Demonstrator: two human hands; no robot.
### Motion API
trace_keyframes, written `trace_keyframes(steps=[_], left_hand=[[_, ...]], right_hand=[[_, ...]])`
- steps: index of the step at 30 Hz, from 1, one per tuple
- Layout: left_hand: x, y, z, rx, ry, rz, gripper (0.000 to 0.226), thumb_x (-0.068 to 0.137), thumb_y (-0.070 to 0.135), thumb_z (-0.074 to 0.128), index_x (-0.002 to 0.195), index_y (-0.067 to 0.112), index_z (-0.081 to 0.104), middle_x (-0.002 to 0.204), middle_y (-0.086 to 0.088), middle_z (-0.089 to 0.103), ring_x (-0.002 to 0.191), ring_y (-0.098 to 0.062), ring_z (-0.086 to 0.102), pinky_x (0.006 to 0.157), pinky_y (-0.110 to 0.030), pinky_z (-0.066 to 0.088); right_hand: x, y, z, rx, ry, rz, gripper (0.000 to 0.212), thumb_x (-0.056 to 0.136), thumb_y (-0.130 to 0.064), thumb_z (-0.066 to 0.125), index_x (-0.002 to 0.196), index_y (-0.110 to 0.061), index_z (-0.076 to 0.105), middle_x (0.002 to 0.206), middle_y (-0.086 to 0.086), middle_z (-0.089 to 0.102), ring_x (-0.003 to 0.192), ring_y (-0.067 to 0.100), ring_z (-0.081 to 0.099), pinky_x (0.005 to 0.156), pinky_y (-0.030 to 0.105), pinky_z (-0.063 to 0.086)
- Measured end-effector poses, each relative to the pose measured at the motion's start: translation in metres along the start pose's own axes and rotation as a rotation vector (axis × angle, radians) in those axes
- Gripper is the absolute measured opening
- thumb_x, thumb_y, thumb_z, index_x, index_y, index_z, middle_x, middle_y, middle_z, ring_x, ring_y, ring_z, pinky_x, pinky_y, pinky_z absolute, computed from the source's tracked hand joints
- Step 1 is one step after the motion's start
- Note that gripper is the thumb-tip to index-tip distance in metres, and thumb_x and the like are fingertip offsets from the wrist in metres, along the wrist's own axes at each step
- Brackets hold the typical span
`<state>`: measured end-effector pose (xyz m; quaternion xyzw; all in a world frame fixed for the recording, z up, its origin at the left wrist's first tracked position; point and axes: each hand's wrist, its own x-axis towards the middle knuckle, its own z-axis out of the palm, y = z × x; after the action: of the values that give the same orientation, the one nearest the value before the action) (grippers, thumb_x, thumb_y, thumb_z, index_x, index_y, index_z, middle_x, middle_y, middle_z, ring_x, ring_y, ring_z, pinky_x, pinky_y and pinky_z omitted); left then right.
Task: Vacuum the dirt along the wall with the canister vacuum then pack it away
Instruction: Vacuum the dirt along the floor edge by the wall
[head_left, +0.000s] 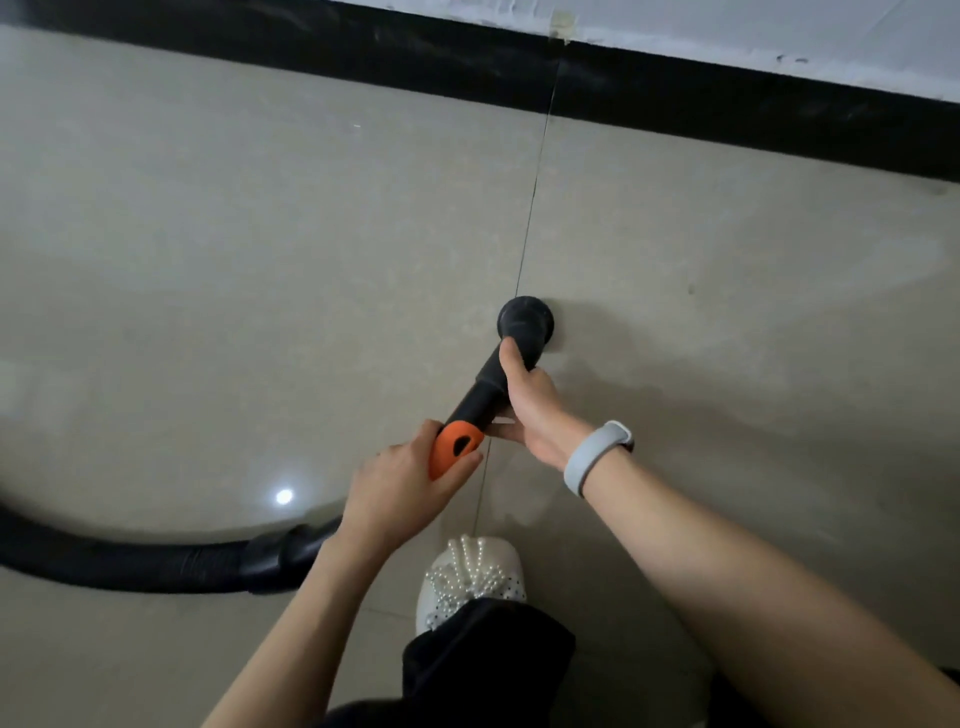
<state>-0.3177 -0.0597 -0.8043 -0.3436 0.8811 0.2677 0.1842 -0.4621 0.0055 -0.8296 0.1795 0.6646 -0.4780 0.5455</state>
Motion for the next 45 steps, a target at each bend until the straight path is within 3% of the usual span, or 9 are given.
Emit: trace_keyframes(steps=[3,7,10,14,24,32,35,38,45], left_hand=[[-0.006,-0.021,-0.004,-0.069,-0.052,-0.036,0.039,0.081,0.066,0.044,0.100,0.032,0.048,0.070,0.007,0.054,0.067,-0.022,0.057,0.056,-0.030,0.036],[-0.015,-0.047,-0.014,-0.362,-0.171,-0.055,0.023,0.084,0.051,0.057,0.082,0.029,0.053,0.055,0.006,0.057,0.048,-0.015,0.057,0.053,-0.032,0.046],[-0.023,-0.062,-0.020,-0.490,-0.263,-0.062,0.022,0.086,0.042,0.061,0.075,0.024,0.055,0.046,0.004,0.055,0.040,-0.010,0.049,0.044,-0.023,0.041],[-0.025,-0.065,-0.021,-0.487,-0.367,-0.028,0.023,0.084,0.045,0.061,0.072,0.027,0.054,0.048,0.004,0.055,0.040,-0.010,0.050,0.044,-0.019,0.040],[0.071,0.000,-0.044,-0.363,-0.052,0.014,0.029,0.083,0.057,0.053,0.077,0.028,0.053,0.060,0.004,0.060,0.043,-0.008,0.057,0.047,-0.024,0.044],[0.042,-0.009,-0.036,-0.436,-0.163,0.014,0.024,0.088,0.043,0.058,0.079,0.021,0.055,0.054,0.001,0.055,0.037,-0.006,0.050,0.040,-0.019,0.042],[0.034,-0.001,-0.020,-0.424,-0.226,0.069,0.022,0.086,0.046,0.060,0.079,0.025,0.056,0.053,0.004,0.055,0.039,-0.005,0.050,0.041,-0.020,0.042],[0.048,0.018,-0.016,-0.377,-0.215,0.108,0.024,0.083,0.052,0.058,0.080,0.028,0.055,0.055,0.005,0.057,0.038,-0.003,0.051,0.041,-0.018,0.042],[0.093,0.089,-0.012,-0.072,-0.183,0.263,0.037,0.083,0.064,0.049,0.103,0.033,0.048,0.076,0.008,0.059,0.064,-0.011,0.061,0.058,-0.027,0.046]], right_hand=[[-0.002,0.006,-0.020,-0.306,0.139,-0.239,0.038,0.098,-0.047,0.035,0.085,-0.017,0.055,0.088,0.003,0.065,0.084,0.025,0.064,0.074,0.036,0.050],[0.009,0.026,-0.053,-1.017,0.557,-0.609,0.034,0.095,-0.027,0.044,0.123,-0.010,0.053,0.124,0.013,0.054,0.116,0.032,0.045,0.090,0.038,0.033],[0.016,0.037,-0.067,-1.377,0.527,-0.634,0.051,0.092,-0.032,0.045,0.141,-0.019,0.037,0.149,0.010,0.029,0.135,0.027,0.027,0.105,0.045,0.021],[0.019,0.050,-0.075,-1.502,0.447,-0.595,0.062,0.095,-0.036,0.040,0.151,-0.024,0.015,0.159,0.004,0.002,0.146,0.021,-0.001,0.112,0.056,0.004],[0.017,0.026,-0.101,-1.453,0.457,-0.561,0.058,0.090,-0.019,0.042,0.146,-0.025,0.026,0.158,0.001,0.009,0.144,0.023,0.006,0.108,0.048,0.018],[0.012,0.009,-0.075,-1.258,0.415,-0.533,0.032,0.095,-0.022,0.040,0.123,-0.010,0.050,0.144,0.014,0.033,0.133,0.032,0.028,0.105,0.042,0.029],[0.002,-0.005,-0.057,-0.646,0.313,-0.449,0.020,0.097,-0.022,0.035,0.091,-0.011,0.051,0.104,0.017,0.059,0.092,0.032,0.054,0.073,0.034,0.041],[0.003,-0.023,-0.046,0.094,0.096,-0.130,0.024,0.098,-0.035,0.039,0.103,-0.014,0.050,0.104,0.011,0.062,0.082,0.022,0.061,0.070,0.034,0.052],[0.021,-0.075,-0.089,0.481,0.183,-0.169,0.026,0.092,-0.022,0.058,0.107,-0.005,0.046,0.083,0.008,0.054,0.070,0.025,0.062,0.077,0.043,0.055]])
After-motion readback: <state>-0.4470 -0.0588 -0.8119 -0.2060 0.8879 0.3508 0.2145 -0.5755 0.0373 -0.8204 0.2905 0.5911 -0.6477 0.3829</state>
